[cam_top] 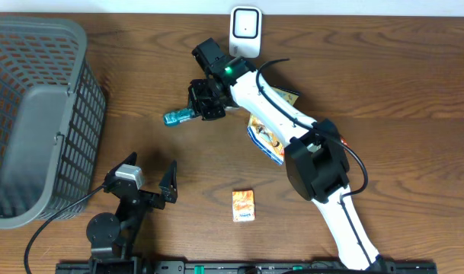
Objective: Scan the item barcode
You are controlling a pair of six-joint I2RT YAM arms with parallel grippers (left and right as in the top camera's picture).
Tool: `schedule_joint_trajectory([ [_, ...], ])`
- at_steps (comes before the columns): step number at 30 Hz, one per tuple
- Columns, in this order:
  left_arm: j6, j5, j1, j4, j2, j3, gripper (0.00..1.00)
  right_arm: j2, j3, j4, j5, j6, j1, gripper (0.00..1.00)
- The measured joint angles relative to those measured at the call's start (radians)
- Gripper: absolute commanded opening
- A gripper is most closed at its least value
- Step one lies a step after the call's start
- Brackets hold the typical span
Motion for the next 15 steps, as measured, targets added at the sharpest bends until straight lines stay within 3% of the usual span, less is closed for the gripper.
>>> schedule_joint_trajectory([
  [2, 0.0, 0.0, 0.0, 0.0, 0.0, 0.0, 0.98, 0.002, -0.002, 0.029, -0.015, -0.062, -0.01, 0.17],
  [4, 0.0, 0.0, 0.0, 0.0, 0.0, 0.0, 0.98, 0.003, -0.005, 0.066, -0.042, -0.139, -0.026, 0.03],
  [5, 0.0, 0.0, 0.0, 0.0, 0.0, 0.0, 0.98, 0.003, -0.007, 0.084, -0.061, -0.174, -0.037, 0.01],
  [10, 0.0, 0.0, 0.0, 0.0, 0.0, 0.0, 0.98, 0.004, -0.011, 0.19, -0.129, -0.442, -0.103, 0.01],
  [15, 0.0, 0.0, 0.0, 0.0, 0.0, 0.0, 0.98, 0.003, -0.011, 0.152, -0.159, -0.685, -0.141, 0.01],
])
